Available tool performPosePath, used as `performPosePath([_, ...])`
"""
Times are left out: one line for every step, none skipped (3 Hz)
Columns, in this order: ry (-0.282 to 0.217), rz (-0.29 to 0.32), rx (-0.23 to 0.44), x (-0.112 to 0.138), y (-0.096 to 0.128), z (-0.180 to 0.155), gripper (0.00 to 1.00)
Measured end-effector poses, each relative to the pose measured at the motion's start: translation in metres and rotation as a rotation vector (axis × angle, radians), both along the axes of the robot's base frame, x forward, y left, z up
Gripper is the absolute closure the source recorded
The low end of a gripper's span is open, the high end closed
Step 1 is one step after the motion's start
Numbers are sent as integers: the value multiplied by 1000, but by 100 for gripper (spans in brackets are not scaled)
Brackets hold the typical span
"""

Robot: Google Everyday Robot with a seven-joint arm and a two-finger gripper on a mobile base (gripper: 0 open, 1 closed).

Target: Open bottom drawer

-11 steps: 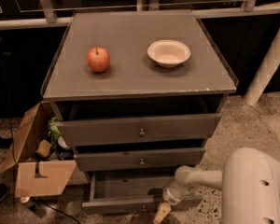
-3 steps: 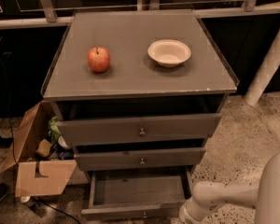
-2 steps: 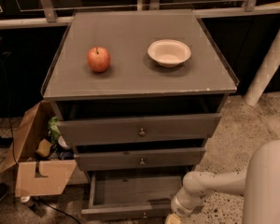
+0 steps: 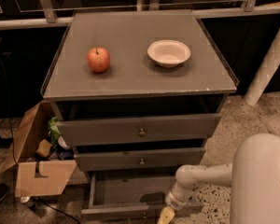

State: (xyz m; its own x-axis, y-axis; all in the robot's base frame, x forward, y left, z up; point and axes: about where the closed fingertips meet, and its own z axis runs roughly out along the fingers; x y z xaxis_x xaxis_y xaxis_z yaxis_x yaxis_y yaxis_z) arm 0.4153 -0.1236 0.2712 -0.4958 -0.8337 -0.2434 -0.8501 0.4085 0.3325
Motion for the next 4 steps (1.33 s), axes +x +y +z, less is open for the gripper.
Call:
performPosePath([-5, 18, -3, 7, 4, -9, 0])
performPosePath([-3, 33, -8, 8, 8, -22, 0])
performPosePath([0, 45, -8, 10, 13, -36, 0])
performPosePath([-8, 56, -7, 17, 15, -42, 0])
